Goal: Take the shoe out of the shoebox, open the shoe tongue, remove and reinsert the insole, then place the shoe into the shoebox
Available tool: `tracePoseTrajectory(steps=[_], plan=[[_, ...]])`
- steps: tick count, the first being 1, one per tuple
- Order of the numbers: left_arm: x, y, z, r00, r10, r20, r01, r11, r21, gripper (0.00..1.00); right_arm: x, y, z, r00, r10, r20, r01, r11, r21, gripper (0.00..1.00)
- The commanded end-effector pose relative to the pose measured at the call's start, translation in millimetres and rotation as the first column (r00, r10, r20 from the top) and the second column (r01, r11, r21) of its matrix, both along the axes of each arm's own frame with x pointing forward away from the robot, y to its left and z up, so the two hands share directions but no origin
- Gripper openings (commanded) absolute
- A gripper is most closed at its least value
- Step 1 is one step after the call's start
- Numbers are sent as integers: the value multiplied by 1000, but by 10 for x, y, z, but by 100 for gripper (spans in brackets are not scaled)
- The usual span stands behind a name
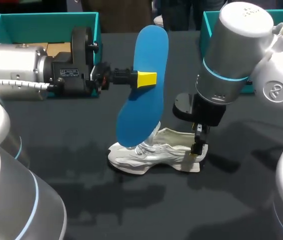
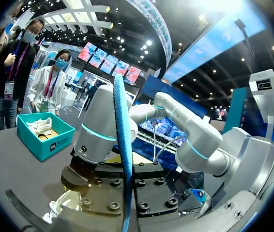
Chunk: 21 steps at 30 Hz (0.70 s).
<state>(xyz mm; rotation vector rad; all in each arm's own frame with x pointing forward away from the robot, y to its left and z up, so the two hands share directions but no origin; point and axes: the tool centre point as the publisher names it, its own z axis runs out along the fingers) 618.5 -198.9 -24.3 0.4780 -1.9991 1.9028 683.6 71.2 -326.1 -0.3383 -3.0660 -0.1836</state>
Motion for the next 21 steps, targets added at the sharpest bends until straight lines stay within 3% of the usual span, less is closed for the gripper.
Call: tracePoseTrajectory(steps=[1,12,21], plan=[[2,-22,-9,1000,1,0,-1,1000,-1,0,15,50,29,1000,1,13,-1,1000,-26,100],[2,-22,-9,1000,1,0,-1,1000,-1,0,111,82,101,998,39,42,-37,998,-49,100],[2,-22,-9,1000,1,0,-1,1000,-1,0,330,279,113,995,86,57,-82,994,-75,100]])
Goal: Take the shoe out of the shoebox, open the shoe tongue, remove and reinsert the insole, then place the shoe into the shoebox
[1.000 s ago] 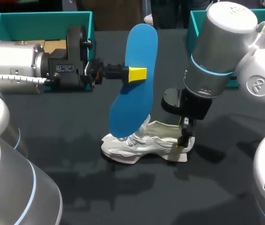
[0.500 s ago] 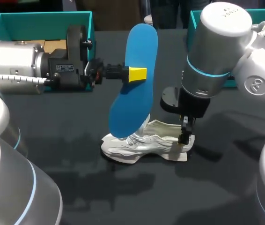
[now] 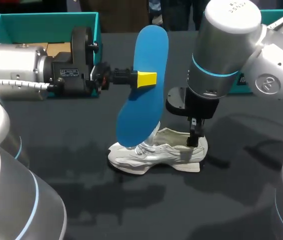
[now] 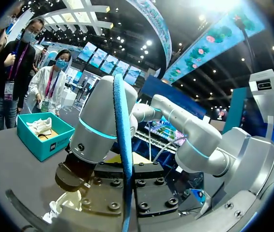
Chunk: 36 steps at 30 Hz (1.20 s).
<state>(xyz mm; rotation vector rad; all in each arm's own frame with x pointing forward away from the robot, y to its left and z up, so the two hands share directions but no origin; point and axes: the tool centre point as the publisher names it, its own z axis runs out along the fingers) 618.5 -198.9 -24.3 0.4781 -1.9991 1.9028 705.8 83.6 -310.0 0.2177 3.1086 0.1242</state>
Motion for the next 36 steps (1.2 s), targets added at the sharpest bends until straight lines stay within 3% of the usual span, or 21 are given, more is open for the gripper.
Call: tracePoseTrajectory(steps=[1,8,12,21,25,28,36], plan=[[2,-22,-10,1000,1,0,-1,1000,-1,0,137,175,-62,1000,12,-15,-12,1000,-29,100],[2,-22,-10,1000,1,0,-1,1000,-1,0,267,296,-155,999,43,-22,-43,999,-27,99],[2,-22,-10,1000,1,0,-1,1000,-1,0,323,347,-216,998,51,-34,-52,998,-31,91],[2,-22,-10,1000,1,0,-1,1000,-1,0,351,433,-350,997,57,-57,-58,998,-20,87],[2,-22,-10,1000,1,0,-1,1000,-1,0,360,446,-419,996,55,-70,-56,998,-16,81],[2,-22,-10,1000,1,0,-1,1000,-1,0,382,444,-497,996,54,-77,-55,998,-10,69],[2,-22,-10,1000,1,0,-1,1000,-1,0,369,469,-661,993,57,-106,-58,998,-10,49]])
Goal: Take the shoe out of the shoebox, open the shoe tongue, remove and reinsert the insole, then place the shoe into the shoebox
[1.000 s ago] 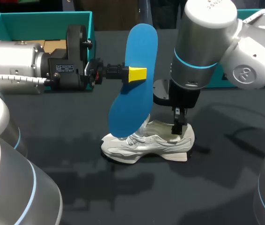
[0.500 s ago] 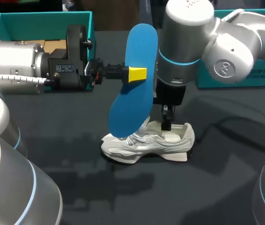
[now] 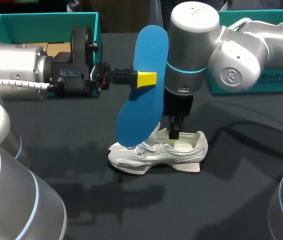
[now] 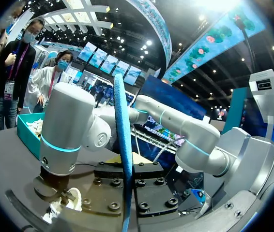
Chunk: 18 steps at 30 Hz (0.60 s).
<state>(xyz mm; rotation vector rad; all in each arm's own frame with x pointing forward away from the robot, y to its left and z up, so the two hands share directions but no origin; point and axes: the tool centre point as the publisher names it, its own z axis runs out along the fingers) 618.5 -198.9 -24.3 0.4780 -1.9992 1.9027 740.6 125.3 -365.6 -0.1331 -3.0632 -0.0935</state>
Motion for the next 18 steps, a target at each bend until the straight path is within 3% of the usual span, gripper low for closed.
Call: tracePoseTrajectory(steps=[1,7,8,9,10,18], plan=[[1,-23,-10,1000,1,0,-1,1000,-1,0,19,56,-119,1000,1,-12,-1,1000,-2,49],[1,-23,-10,1000,1,0,-1,1000,-1,0,-2,72,-150,1000,-1,-22,1,1000,-11,40],[1,-23,-10,1000,1,0,-1,1000,-1,0,-8,76,-151,1000,-1,-23,1,1000,-13,35],[1,-23,-10,1000,1,0,-1,1000,-1,0,-13,78,-151,1000,-1,-23,1,1000,-15,23],[1,-23,-10,1000,1,0,-1,1000,-1,0,-18,80,-150,1000,-2,-24,2,1000,-19,2],[1,-23,-10,1000,1,0,-1,1000,-1,0,-75,87,-123,1000,-1,-27,0,1000,-27,0]])
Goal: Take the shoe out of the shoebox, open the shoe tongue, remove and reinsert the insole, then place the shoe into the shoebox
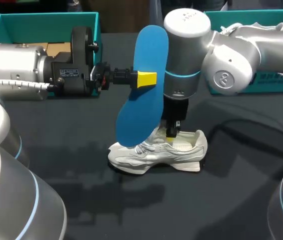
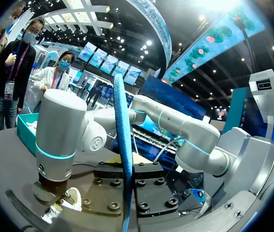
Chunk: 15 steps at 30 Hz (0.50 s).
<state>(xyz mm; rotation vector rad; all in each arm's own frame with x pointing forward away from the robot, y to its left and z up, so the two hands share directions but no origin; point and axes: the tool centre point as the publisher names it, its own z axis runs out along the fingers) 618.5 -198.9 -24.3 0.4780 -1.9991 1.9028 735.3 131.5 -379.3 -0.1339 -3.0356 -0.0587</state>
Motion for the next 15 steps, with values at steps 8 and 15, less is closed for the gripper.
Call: tracePoseTrajectory(steps=[8,15], plan=[[1,-23,-10,1000,1,0,-1,1000,-1,0,-118,-14,220,998,-63,-14,63,998,17,0],[1,-23,-10,1000,1,0,-1,1000,-1,0,-250,-66,377,970,-238,-59,241,968,62,0]])
